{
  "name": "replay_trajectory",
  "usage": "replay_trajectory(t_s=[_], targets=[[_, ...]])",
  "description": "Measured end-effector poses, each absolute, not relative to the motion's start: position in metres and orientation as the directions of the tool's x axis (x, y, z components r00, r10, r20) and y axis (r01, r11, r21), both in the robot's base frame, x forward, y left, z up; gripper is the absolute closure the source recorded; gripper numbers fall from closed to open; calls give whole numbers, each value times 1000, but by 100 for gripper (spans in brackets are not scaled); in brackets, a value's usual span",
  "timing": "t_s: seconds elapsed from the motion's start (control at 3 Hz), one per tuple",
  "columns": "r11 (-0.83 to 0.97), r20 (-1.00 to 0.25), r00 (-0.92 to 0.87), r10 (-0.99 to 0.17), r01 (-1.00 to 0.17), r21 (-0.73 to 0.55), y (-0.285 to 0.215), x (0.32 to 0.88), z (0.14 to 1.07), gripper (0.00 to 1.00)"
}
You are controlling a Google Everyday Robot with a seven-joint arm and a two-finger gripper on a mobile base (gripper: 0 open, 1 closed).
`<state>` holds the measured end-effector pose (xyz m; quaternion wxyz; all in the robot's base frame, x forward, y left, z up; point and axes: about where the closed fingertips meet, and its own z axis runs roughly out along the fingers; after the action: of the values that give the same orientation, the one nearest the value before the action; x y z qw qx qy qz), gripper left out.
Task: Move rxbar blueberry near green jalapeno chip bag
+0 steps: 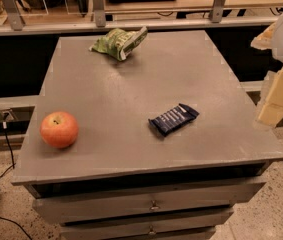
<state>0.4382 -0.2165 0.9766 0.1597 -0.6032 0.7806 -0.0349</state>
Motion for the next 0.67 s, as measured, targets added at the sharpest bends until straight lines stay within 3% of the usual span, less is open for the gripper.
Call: replay_trajectory(t_s=[0.67], targets=[[250, -206, -201, -958, -935, -250, -215, 439, 976, 0]])
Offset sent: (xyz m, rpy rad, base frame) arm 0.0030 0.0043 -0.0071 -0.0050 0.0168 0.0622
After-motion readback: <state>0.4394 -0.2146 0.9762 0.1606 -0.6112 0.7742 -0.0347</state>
